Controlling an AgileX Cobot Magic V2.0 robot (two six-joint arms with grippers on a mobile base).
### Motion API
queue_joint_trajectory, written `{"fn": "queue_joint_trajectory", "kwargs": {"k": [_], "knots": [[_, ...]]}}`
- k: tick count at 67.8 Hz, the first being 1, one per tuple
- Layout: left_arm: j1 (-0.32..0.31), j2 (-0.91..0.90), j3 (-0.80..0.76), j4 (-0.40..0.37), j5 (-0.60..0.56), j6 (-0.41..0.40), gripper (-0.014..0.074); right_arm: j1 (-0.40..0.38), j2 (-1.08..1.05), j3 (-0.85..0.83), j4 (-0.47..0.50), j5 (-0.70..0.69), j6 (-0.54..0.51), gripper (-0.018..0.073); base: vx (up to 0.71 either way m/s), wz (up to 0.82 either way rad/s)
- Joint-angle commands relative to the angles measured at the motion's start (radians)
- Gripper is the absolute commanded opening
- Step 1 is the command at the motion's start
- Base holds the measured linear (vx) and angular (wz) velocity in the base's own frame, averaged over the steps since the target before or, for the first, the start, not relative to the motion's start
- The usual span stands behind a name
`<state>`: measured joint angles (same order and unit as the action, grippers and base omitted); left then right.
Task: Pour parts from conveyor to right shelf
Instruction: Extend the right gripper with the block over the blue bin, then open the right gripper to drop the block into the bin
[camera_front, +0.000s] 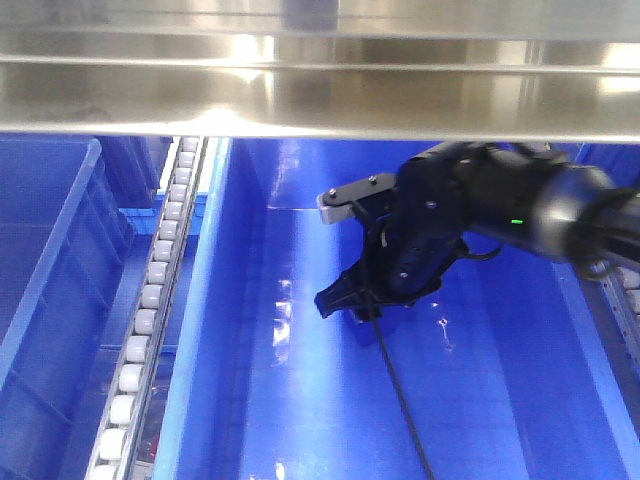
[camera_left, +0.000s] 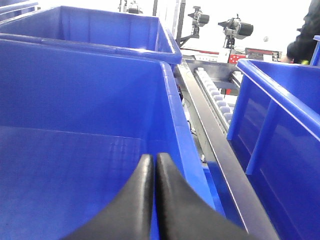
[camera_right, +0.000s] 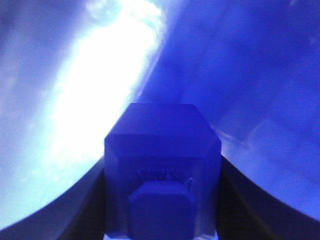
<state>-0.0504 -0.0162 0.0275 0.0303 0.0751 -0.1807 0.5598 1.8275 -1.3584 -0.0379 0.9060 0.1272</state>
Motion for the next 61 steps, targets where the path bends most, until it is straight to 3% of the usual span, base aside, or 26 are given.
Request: {"fn": "queue_joint_trajectory", "kwargs": {"k": [1,10,17,52,61], "knots": [[-0.003,-0.007,0.021,-0.009,-0.075,-0.004,-0.0006,0.0,-0.021,-0.041,-0.005,-0.014,0.019,0.0474,0.0,0.0],[-0.003,-0.007,0.021,-0.009,-0.075,-0.004,-0.0006,0.0,0.003,-0.041,-0.01,-0.018,0.026,0.0588,0.0,0.0],[-0.003,-0.007,0.021,-0.009,-0.075,-0.004,-0.0006,0.0,0.0,-0.041,-0.011,-0.043,0.024,0.0623,0.0,0.0],[-0.003,-0.007,0.021,-0.009,-0.075,-0.004,-0.0006,0.0,-0.243,-0.031,-0.058,-0.164,-0.011,0.0547,0.0,0.0],[-0.003,-0.007,0.021,-0.009,-0.075,-0.004,-0.0006,0.0,-0.338,0.092,-0.055,-0.304,-0.008,0.0547,0.0,0.0]]}}
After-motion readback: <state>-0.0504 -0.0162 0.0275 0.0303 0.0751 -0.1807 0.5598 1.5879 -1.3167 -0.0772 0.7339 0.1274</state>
